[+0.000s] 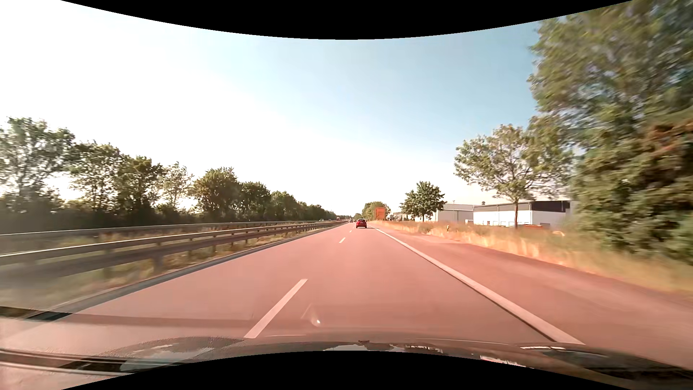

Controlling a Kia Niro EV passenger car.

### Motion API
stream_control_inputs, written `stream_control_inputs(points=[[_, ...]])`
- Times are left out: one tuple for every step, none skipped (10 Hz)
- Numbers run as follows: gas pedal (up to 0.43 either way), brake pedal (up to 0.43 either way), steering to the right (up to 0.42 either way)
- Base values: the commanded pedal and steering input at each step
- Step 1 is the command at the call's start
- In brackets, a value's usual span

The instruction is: Follow the waypoints while adhering to traffic rules and regulations

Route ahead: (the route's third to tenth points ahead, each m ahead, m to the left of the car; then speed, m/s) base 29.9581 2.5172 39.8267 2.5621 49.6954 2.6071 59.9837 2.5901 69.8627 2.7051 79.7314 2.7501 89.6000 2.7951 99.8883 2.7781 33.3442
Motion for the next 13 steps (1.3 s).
stream_control_inputs(points=[[0.331, 0.006, 0.000], [0.331, 0.006, 0.000], [0.331, 0.006, 0.000], [0.339, 0.006, 0.000], [0.339, 0.006, 0.000], [0.339, 0.006, -0.001], [0.339, 0.006, -0.001], [0.339, 0.006, -0.001], [0.339, 0.006, -0.001], [0.350, 0.006, -0.001], [0.350, 0.006, -0.001], [0.350, 0.006, -0.001], [0.350, 0.006, -0.001]])
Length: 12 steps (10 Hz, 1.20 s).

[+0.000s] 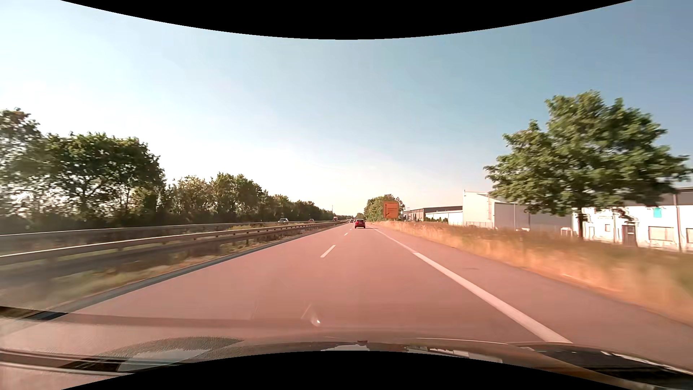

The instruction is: Follow the waypoints while adhering to traffic rules and regulations

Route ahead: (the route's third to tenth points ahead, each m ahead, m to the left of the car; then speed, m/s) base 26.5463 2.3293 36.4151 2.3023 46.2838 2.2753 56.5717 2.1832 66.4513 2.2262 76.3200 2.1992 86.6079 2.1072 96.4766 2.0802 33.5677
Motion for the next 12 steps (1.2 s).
stream_control_inputs(points=[[0.350, 0.006, -0.001], [0.350, 0.006, -0.001], [0.350, 0.006, -0.001], [0.350, 0.006, -0.001], [0.350, 0.006, -0.001], [0.350, 0.006, -0.001], [0.350, 0.006, -0.001], [0.350, 0.006, 0.000], [0.350, 0.006, -0.001], [0.350, 0.006, -0.001], [0.350, 0.006, -0.001], [0.350, 0.006, -0.001]])
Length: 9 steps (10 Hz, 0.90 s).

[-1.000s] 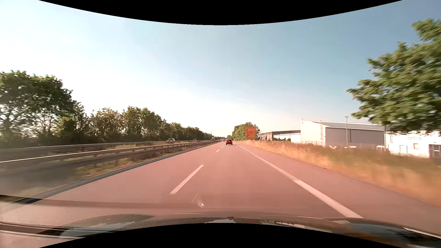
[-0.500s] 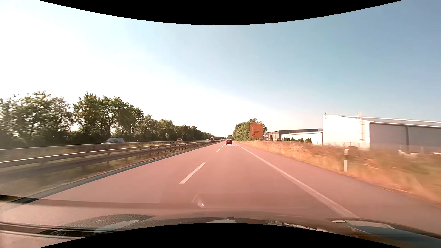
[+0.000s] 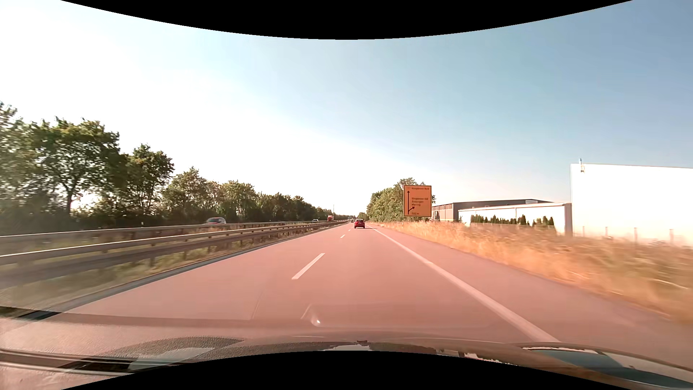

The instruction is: Follow the waypoints while adhering to traffic rules and regulations

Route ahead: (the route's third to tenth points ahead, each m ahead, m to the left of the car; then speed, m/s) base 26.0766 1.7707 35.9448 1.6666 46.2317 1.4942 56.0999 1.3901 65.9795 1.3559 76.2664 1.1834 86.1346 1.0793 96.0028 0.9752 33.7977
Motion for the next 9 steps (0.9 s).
stream_control_inputs(points=[[0.350, 0.006, -0.002], [0.350, 0.006, -0.001], [0.350, 0.006, -0.002], [0.350, 0.006, -0.003], [0.358, 0.006, -0.003], [0.358, 0.006, -0.004], [0.358, 0.006, -0.003], [0.358, 0.006, -0.003], [0.358, 0.006, -0.003]])
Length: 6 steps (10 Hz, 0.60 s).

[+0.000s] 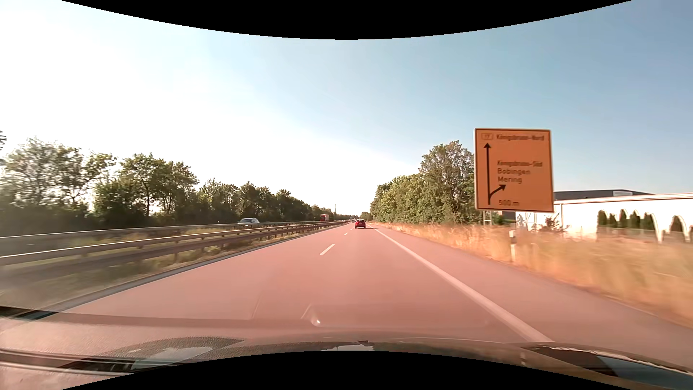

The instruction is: Follow the waypoints while adhering to traffic rules and regulations

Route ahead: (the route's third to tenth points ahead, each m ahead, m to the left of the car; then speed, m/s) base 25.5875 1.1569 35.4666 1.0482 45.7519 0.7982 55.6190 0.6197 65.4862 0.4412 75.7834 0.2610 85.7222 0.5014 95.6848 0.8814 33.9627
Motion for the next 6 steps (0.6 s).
stream_control_inputs(points=[[0.358, 0.006, -0.002], [0.358, 0.006, -0.002], [0.358, 0.006, -0.002], [0.358, 0.006, -0.002], [0.358, 0.006, -0.001], [0.358, 0.006, -0.001]])
